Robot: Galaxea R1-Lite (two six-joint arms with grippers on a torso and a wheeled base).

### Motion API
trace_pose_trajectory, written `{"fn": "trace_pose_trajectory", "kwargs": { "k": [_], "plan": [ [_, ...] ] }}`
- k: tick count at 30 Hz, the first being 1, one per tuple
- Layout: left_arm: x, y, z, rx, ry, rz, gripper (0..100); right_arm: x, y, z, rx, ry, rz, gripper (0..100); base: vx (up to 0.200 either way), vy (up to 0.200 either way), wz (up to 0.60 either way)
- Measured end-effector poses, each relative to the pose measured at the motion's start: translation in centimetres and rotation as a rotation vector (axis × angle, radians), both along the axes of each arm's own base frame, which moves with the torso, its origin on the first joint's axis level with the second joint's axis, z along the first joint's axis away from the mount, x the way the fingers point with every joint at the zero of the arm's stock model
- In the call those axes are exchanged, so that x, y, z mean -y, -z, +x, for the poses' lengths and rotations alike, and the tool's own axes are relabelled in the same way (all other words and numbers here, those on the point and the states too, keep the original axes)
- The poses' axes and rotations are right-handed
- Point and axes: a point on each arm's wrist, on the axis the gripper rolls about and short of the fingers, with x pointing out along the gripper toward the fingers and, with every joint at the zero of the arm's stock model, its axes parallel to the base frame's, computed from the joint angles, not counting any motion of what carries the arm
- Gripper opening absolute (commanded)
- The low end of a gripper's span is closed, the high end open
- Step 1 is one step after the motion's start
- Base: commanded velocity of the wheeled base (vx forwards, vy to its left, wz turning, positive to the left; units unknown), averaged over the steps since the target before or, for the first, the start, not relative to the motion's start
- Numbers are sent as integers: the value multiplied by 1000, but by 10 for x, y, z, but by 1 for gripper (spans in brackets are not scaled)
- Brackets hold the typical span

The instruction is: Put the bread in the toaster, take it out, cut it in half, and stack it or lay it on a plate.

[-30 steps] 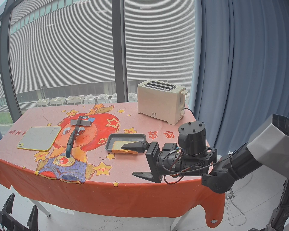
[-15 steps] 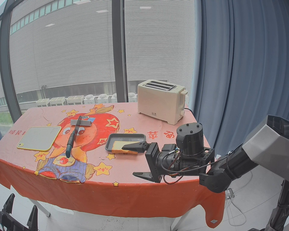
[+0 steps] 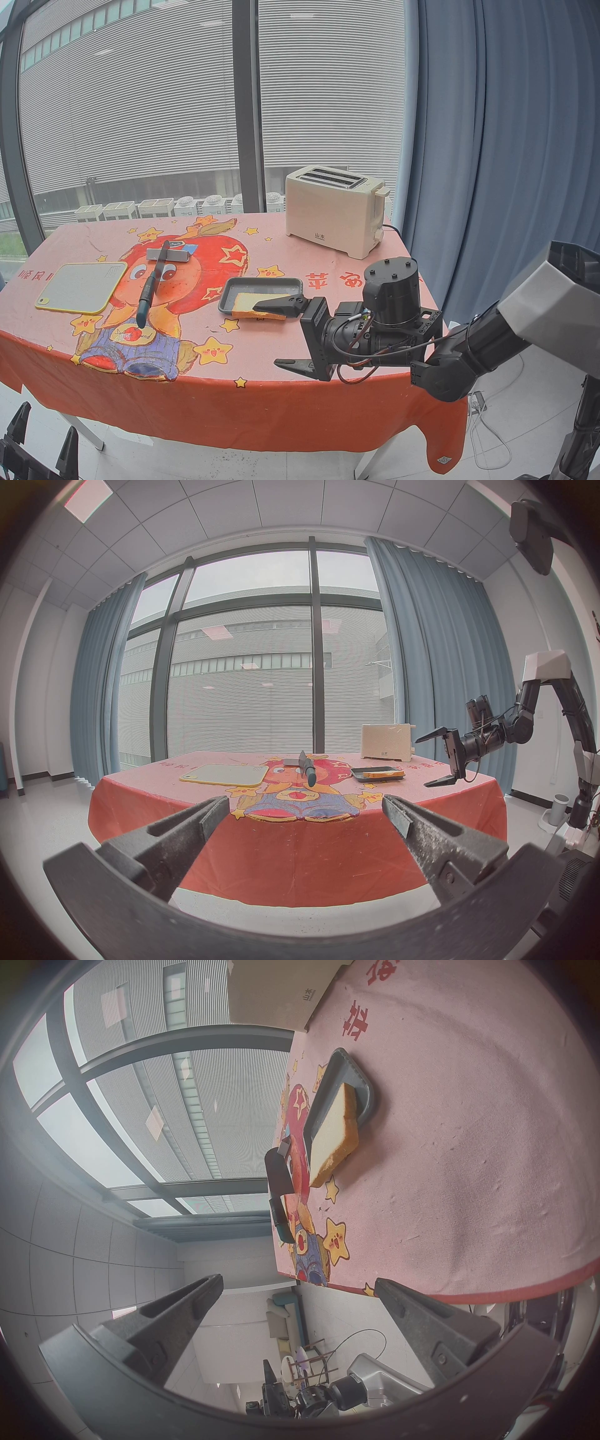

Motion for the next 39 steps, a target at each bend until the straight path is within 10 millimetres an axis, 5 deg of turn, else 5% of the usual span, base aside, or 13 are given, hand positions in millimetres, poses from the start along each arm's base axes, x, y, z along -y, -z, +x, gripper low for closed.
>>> {"fn": "trace_pose_trajectory", "kwargs": {
  "k": [39],
  "plan": [
    [0,0,0,0,0,0,100,-13,17,50,-62,104,68,100,0,0,0]
  ]
}}
